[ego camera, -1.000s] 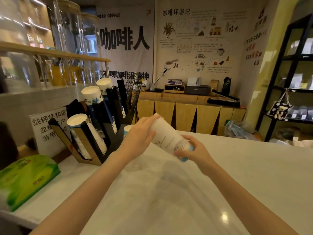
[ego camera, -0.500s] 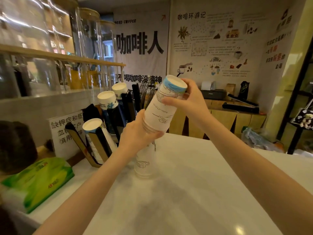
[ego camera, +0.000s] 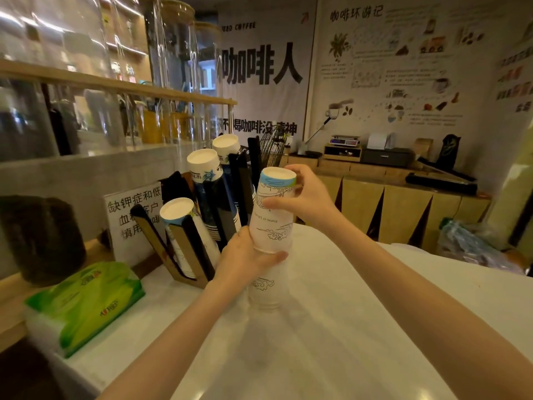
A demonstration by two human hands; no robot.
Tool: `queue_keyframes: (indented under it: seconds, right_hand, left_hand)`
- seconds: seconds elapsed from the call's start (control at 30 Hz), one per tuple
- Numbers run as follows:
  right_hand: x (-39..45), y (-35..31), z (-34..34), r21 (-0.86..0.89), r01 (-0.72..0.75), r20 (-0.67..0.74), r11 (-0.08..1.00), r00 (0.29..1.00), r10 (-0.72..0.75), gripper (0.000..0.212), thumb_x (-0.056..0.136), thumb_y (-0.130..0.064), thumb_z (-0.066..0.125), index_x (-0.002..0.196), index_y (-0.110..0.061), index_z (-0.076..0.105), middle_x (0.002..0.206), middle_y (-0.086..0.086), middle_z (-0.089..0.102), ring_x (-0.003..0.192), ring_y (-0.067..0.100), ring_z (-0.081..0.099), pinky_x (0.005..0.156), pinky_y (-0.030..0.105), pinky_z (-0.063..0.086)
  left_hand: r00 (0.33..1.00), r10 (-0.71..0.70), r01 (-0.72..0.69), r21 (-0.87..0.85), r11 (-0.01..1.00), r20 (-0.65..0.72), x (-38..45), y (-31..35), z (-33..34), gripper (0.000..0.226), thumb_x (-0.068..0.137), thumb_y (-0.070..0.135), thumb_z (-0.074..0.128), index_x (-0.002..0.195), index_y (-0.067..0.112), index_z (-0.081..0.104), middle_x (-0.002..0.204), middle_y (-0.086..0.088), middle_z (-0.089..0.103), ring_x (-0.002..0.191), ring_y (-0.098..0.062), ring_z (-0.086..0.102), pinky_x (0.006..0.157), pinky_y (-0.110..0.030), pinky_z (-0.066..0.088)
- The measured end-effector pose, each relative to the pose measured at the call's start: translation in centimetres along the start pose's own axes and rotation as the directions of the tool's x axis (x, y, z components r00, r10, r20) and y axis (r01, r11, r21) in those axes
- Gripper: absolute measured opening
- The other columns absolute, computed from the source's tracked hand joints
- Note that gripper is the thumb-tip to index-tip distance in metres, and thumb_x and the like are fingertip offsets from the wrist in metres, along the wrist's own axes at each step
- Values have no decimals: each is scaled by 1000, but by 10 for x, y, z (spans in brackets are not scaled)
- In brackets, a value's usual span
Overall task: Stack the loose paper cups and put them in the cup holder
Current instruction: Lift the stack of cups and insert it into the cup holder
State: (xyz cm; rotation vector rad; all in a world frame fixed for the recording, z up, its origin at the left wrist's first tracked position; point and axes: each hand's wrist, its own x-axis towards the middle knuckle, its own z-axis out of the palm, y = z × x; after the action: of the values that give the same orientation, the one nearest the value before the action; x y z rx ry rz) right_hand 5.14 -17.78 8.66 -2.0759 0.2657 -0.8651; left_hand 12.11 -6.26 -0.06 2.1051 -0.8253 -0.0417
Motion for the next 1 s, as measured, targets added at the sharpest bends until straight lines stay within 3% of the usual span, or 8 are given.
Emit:
queue_keyframes:
  seconds: [0.13,0.33,0.5,0.63,0.77,0.9,1.0]
  right_hand:
    - [-6,19,12,-8,-28,19,1000,999,28,80,60,-24,84,126,-18,41,107,-5,55,96,11,55,75,21,49]
    - [-18,39,27,-31,-91,50,995,994,93,81,62,-22,83,129,-18,39,108,-6,52,93,9,51,67,13,44]
    - [-31,53,38,-44,-124,55,991,991,126,78,63,-25,82,127,-20,39,115,-3,55,91,6,51,72,21,48]
    - [-34,55,39,-32,-186,86,982,978,188,90,66,-25,80,139,-20,27,132,1,50,113,16,51,90,35,48]
    - [-35,62,33,8,-372,245,928,901,359,100,67,-28,79,144,-21,15,139,9,42,112,19,48,90,35,45]
    - [-55,84,36,19,-577,329,817,775,540,86,75,-40,70,142,-23,20,144,8,39,126,25,42,102,41,36]
    - [-72,92,45,107,-626,360,772,749,557,71,81,-41,61,140,-23,26,146,3,39,125,23,42,103,39,34]
  left_hand:
    - [998,-51,53,-33,998,42,-2,-14,13,86,54,59,73,121,16,40,122,-4,57,111,-23,54,83,-38,51]
    - [990,-102,103,-1,995,99,-10,-33,30,88,56,57,73,125,17,36,123,-4,56,112,-24,54,86,-41,50]
    - [983,-132,138,-41,990,124,-17,-46,38,95,52,56,76,130,23,32,128,0,54,118,-21,51,94,-46,49]
    - [981,-138,150,-82,985,137,-17,-47,38,90,54,52,77,126,16,35,126,-3,54,117,-22,51,94,-44,49]
    - [979,-122,144,-135,980,161,-19,-45,36,96,56,48,78,132,19,28,133,-3,50,122,-21,48,99,-42,46]
    - [982,-76,122,-269,955,175,-25,-42,34,102,66,35,76,141,18,10,145,-3,38,132,-22,38,102,-36,38]
    - [976,-75,143,-345,927,204,-25,-46,34,91,69,29,75,140,21,19,142,-4,43,127,-22,43,99,-34,41]
